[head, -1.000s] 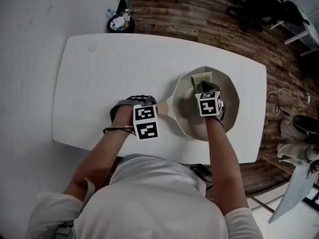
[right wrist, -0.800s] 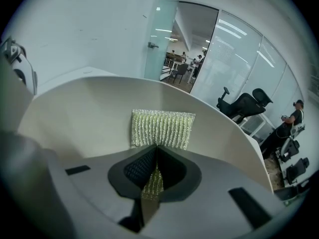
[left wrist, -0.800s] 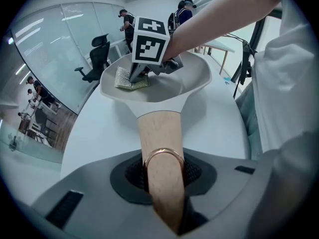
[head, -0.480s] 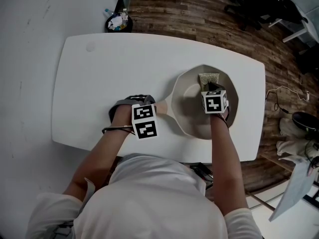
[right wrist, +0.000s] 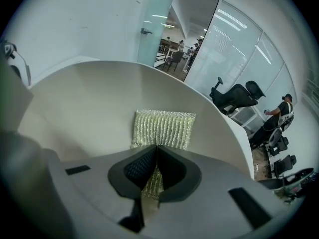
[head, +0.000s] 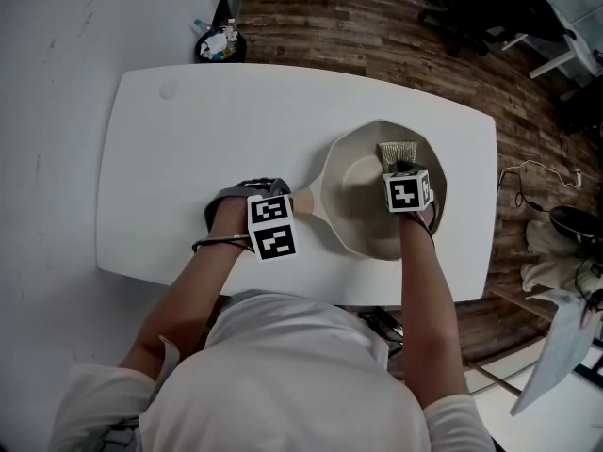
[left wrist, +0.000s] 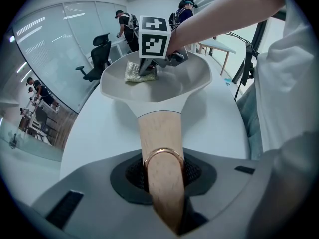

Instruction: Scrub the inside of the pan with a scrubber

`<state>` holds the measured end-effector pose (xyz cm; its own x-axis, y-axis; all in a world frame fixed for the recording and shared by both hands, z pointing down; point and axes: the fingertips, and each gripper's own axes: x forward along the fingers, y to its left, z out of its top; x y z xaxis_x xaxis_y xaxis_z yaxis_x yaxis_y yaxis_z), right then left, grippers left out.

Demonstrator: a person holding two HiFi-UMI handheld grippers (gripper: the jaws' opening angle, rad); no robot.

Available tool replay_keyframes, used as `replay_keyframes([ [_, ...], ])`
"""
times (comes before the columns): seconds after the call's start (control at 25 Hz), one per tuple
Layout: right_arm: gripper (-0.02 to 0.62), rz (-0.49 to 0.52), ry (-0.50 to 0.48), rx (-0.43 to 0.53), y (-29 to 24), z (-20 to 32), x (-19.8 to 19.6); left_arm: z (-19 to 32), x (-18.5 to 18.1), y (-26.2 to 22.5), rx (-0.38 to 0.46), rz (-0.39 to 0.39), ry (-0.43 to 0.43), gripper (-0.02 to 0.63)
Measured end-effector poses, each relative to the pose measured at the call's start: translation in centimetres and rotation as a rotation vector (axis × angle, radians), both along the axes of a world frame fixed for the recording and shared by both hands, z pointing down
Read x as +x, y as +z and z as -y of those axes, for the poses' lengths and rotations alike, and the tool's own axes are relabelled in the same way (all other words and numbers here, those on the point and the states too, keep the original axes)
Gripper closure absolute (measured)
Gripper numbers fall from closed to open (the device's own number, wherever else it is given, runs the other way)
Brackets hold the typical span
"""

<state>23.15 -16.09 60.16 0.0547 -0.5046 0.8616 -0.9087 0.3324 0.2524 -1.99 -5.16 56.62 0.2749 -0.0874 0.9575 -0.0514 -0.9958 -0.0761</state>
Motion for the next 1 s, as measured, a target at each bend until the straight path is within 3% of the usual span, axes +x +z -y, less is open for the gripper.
replay_keyframes([
  [0.24,0.569,-0.05,-0.017,-0.034,0.1,-0.4,0.5,0.0,0.0,0.0,0.001,0.0,-0.002,0.495],
  [0.64,0.569,-0.265,-0.171,-0.163,0.8,-2.5,1.3,-0.3,0.0,-0.1,0.002,0.001,-0.006,0.495],
  [1.0,0.569,-0.342,-0.251,-0.277,1.4,-4.7,1.9,-0.4,0.1,0.0,0.001,0.002,-0.01,0.495],
])
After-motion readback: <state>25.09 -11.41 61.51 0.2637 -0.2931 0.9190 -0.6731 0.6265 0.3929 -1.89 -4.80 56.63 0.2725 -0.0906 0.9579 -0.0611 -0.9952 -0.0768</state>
